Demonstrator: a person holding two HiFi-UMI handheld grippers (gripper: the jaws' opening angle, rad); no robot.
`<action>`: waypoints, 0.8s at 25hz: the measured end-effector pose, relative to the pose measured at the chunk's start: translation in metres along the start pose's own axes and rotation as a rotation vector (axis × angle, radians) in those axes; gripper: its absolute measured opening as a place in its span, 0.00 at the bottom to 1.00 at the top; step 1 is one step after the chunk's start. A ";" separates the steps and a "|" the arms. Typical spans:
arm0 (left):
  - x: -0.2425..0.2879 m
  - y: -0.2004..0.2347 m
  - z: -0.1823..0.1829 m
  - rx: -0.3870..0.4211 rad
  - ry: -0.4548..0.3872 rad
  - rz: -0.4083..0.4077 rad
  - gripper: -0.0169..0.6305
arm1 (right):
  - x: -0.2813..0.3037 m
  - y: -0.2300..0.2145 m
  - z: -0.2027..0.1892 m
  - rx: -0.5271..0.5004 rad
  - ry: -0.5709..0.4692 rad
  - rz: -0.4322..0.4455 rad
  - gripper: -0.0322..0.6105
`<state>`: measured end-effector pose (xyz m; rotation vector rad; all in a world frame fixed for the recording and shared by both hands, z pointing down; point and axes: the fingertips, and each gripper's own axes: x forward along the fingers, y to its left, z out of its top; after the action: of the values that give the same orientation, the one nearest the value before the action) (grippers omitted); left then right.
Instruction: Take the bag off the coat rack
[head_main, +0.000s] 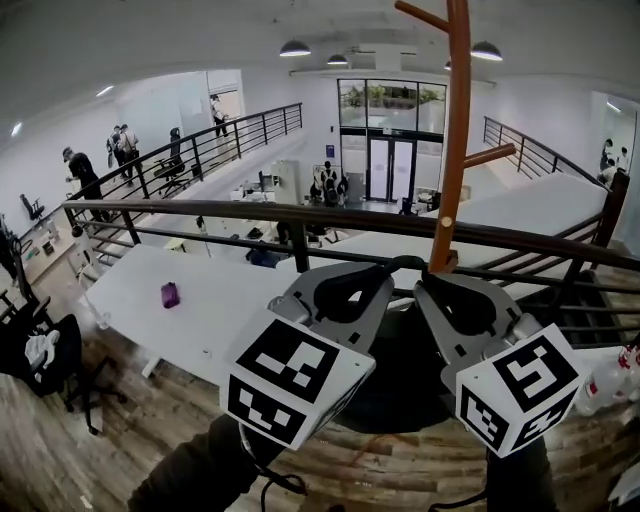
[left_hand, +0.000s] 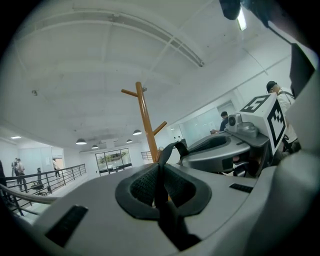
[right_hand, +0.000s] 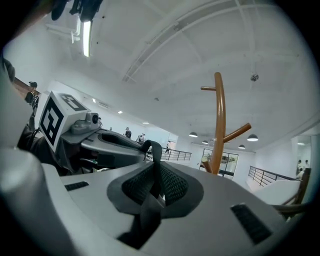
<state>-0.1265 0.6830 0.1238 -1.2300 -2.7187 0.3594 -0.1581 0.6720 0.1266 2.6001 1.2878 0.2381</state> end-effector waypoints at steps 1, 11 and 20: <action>-0.011 -0.004 0.001 0.003 -0.002 0.027 0.09 | -0.006 0.009 0.002 -0.003 -0.012 0.018 0.11; -0.152 -0.054 -0.018 0.012 0.026 0.328 0.09 | -0.070 0.137 0.005 -0.035 -0.111 0.307 0.11; -0.312 -0.065 -0.056 -0.066 0.152 0.706 0.09 | -0.091 0.292 0.015 -0.040 -0.163 0.685 0.11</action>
<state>0.0440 0.4160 0.1875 -2.1116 -2.1033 0.2265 0.0130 0.4256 0.1891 2.8549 0.3017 0.1530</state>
